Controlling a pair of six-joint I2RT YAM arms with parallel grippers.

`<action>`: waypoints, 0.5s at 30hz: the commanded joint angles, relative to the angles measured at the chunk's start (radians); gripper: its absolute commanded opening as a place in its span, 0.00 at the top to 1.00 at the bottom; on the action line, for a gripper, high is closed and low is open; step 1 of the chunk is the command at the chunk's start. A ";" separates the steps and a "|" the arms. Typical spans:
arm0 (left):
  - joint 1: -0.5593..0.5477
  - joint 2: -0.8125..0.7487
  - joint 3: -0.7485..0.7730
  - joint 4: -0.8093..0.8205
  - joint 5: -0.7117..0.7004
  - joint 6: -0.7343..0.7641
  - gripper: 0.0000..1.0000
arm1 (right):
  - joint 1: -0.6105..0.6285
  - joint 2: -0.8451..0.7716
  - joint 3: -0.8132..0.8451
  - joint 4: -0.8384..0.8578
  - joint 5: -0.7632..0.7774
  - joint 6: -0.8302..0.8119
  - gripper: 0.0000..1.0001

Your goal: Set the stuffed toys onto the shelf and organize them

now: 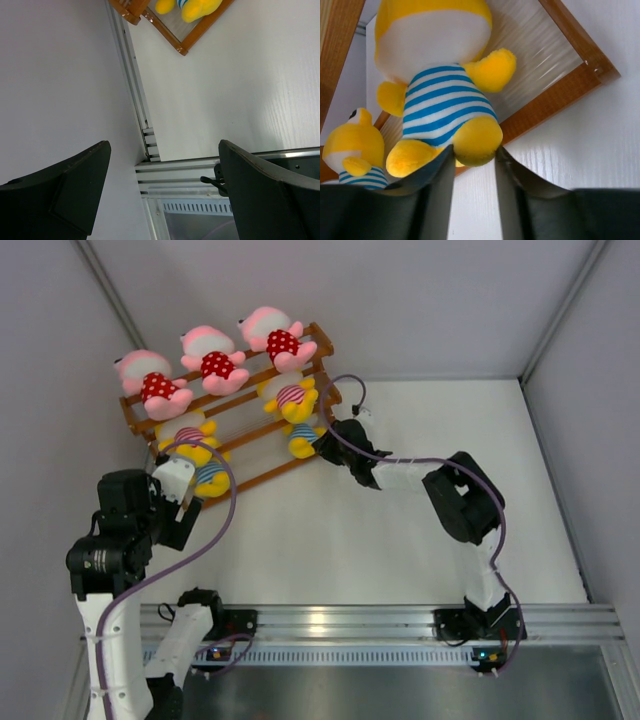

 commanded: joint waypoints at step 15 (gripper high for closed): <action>-0.012 -0.015 -0.018 -0.004 -0.011 0.009 0.05 | -0.037 0.000 0.143 -0.070 0.041 -0.186 0.92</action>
